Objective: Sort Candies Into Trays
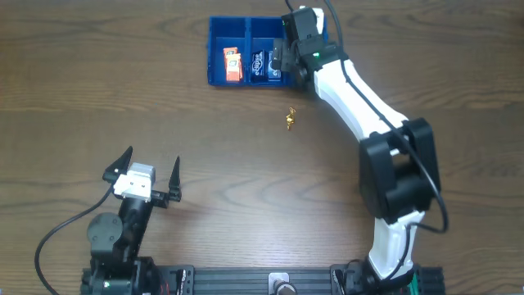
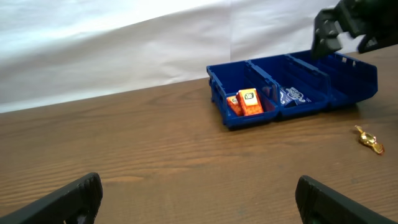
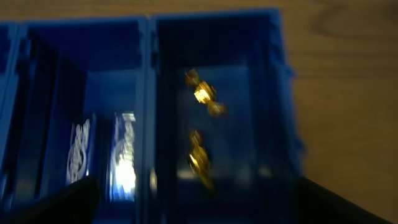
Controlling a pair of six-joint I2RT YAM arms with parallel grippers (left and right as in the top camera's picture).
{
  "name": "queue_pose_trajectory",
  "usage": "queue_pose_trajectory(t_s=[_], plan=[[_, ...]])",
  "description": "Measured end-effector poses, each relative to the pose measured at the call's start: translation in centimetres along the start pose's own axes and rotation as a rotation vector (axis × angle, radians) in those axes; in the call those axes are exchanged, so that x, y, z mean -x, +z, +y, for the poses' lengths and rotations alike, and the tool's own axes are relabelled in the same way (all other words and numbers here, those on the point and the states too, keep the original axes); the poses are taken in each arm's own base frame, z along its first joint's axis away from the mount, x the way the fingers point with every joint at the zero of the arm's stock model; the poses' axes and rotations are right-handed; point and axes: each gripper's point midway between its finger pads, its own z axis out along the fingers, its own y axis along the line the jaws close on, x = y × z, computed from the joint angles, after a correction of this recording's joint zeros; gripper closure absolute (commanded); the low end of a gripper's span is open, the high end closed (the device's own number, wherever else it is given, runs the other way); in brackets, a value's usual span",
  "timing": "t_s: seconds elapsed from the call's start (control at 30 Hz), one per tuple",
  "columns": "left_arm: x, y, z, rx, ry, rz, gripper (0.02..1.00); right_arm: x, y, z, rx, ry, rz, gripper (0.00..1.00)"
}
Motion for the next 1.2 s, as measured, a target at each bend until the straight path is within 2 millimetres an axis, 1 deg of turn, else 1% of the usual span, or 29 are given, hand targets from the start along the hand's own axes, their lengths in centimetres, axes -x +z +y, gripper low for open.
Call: queue_pose_trajectory(t_s=[0.03, 0.13, 0.2, 0.27, 0.3, 0.37, 0.43, 0.73, 0.93, 1.0, 1.07, 1.13, 1.2], plan=[[0.0, 0.0, 0.0, 0.000, 0.000, 0.000, 0.020, 0.1, -0.7, -0.1, -0.003, -0.003, 0.004, 0.001], [0.0, 0.0, 0.0, 0.000, 0.000, 0.000, 0.020, -0.1, -4.5, -0.1, -0.004, -0.021, 0.026, 0.001], [0.0, 0.0, 0.0, 0.000, 0.000, 0.000, 0.020, -1.0, -6.6, 0.2, -0.004, -0.033, 0.064, 0.001], [0.0, 0.0, 0.0, 0.000, 0.000, 0.000, 0.020, -2.2, -7.6, 0.8, -0.006, -0.039, 0.101, 0.001], [0.0, 0.0, 0.0, 0.000, 0.000, 0.000, 0.020, -2.8, -7.7, 1.0, -0.007, -0.037, 0.117, 0.001], [0.0, 0.0, 0.0, 0.000, 0.000, 0.000, 0.020, -4.4, -7.4, 1.4, -0.010, -0.033, 0.149, 0.001], [0.0, 0.0, 0.0, 0.000, 0.000, 0.000, 0.020, -5.9, -6.9, 1.4, -0.019, -0.028, 0.175, 0.001], [0.0, 0.0, 0.0, 0.000, 0.000, 0.000, 0.023, -11.7, -3.3, 0.2, -0.040, 0.001, 0.228, 0.005], [0.0, 0.0, 0.0, 0.000, 0.000, 0.000, 0.020, -14.0, -1.8, 0.2, -0.030, 0.006, 0.244, 0.051], [0.0, 0.0, 0.0, 0.000, 0.000, 0.000, 0.020, -14.6, -1.1, 0.5, -0.031, -0.001, 0.254, 0.066], [0.0, 0.0, 0.0, 0.000, 0.000, 0.000, 0.020, -15.8, 0.0, 0.8, -0.033, -0.012, 0.279, 0.106], [0.0, 0.0, 0.0, 0.000, 0.000, 0.000, 0.023, -16.5, 0.7, 1.0, -0.032, -0.014, 0.292, 0.134], [0.0, 0.0, 0.0, 0.000, 0.000, 0.000, 0.020, -16.5, 1.1, 1.4, -0.019, -0.005, 0.287, 0.161]])
